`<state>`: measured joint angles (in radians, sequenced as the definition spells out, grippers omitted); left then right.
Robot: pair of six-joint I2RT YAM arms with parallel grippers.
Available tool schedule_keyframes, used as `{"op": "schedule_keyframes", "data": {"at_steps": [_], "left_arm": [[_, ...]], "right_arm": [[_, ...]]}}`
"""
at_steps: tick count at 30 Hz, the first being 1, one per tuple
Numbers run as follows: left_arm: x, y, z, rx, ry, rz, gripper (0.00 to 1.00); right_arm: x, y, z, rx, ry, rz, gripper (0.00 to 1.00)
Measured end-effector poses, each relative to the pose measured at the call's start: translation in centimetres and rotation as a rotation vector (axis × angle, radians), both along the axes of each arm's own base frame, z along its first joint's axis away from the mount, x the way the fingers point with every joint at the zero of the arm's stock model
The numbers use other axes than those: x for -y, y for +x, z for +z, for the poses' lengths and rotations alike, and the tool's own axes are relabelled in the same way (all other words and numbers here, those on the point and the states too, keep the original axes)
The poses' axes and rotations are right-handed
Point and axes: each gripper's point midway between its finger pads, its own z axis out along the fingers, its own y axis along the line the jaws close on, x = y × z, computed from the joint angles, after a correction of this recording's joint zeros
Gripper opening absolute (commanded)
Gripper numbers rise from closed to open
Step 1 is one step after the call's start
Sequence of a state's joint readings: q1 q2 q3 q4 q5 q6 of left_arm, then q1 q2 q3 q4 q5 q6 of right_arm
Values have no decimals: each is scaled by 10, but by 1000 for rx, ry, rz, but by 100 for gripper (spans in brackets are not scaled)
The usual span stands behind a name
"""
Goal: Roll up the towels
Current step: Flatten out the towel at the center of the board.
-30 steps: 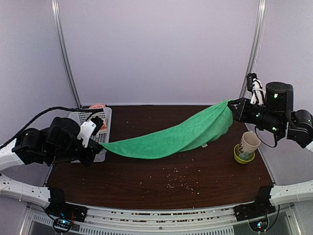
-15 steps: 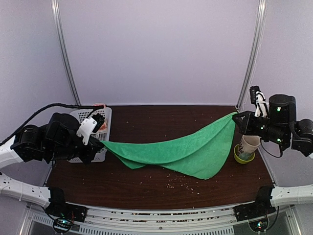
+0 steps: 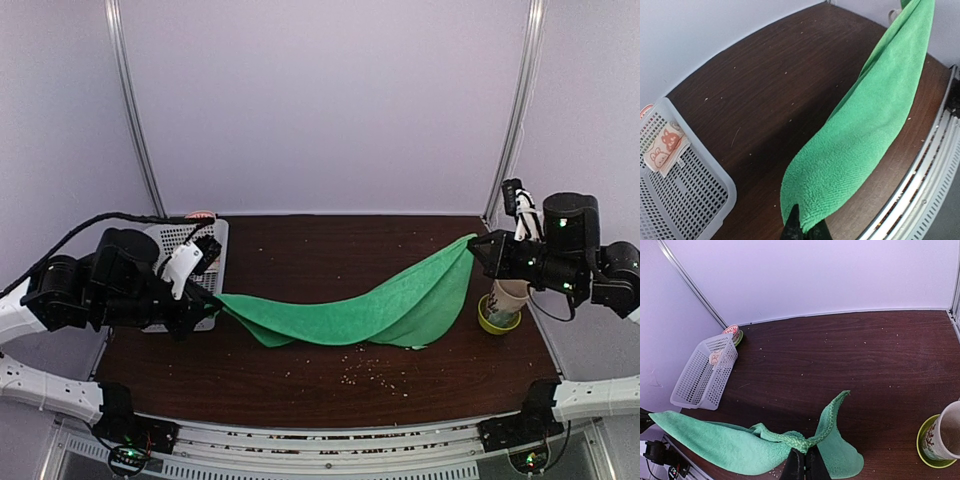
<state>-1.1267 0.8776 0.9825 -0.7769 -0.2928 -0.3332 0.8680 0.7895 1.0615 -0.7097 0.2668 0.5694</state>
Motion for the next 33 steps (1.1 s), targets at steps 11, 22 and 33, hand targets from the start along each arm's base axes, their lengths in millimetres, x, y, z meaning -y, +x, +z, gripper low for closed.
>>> {"op": "schedule_keyframes", "data": {"at_steps": [11,22,33], "left_arm": [[18,7,21,7,-157,-35,0],[38,97,-81,-221,-27,125,0],[70,158,-108,-267,21,144,0]], "right_arm": [[-1,71,-32,-151,-34,-136,0],[13,173,-187,-482,-152,-313,0],[-14,223,-169,-423,-182,-256,74]]}}
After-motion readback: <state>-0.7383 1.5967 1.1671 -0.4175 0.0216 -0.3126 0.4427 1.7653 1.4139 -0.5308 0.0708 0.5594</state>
